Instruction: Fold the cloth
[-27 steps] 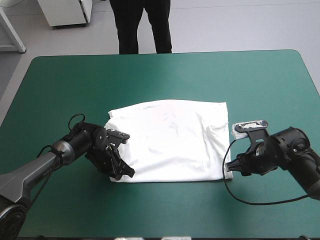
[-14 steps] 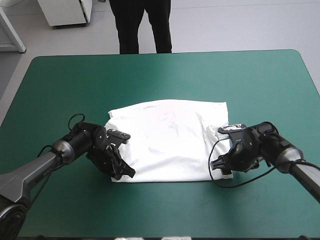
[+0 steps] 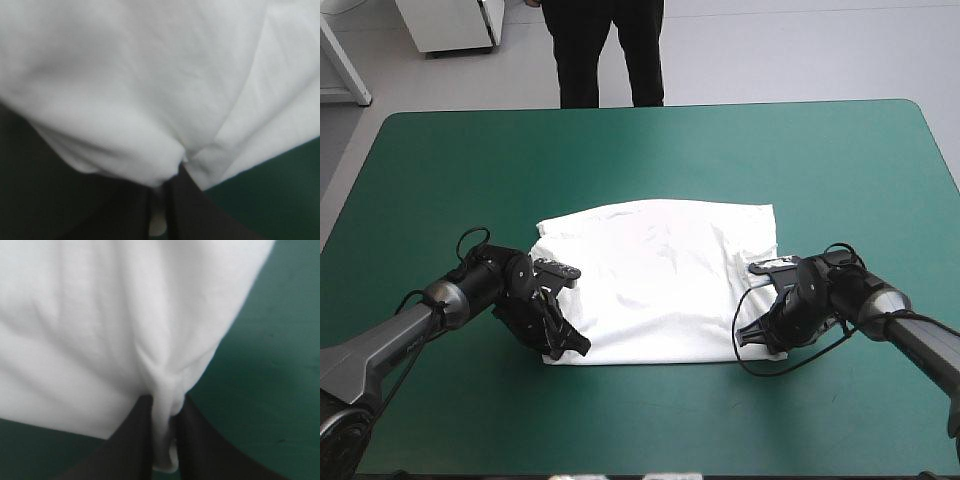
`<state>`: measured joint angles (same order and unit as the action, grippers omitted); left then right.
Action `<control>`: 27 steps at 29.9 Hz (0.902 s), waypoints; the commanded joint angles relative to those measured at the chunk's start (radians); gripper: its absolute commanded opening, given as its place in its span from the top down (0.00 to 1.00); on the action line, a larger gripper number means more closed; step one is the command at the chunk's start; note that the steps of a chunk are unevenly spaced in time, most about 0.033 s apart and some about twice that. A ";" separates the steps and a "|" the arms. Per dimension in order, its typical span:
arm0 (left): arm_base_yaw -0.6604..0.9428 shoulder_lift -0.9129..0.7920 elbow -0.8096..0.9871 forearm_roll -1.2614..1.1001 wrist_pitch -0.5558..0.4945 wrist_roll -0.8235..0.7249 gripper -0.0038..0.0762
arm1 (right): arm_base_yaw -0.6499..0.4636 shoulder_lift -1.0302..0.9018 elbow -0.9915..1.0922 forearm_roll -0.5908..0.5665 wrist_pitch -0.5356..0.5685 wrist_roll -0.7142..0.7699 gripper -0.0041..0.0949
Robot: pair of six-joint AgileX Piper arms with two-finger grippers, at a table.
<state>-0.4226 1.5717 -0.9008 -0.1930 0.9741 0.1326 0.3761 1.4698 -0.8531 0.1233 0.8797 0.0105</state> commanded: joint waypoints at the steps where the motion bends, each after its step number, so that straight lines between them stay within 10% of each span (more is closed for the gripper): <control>1: -0.015 0.052 0.028 -0.002 -0.142 -0.002 0.96 | -0.001 -0.012 -0.008 0.079 -0.014 -0.033 0.97; 27: -0.015 -0.351 -0.101 0.042 0.115 -0.040 0.96 | -0.001 -0.213 -0.226 0.000 0.238 0.040 0.97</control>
<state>-0.4280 1.2807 -0.9160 -0.1643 1.0622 0.1087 0.3761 1.3151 -1.0292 0.1245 1.1100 0.0410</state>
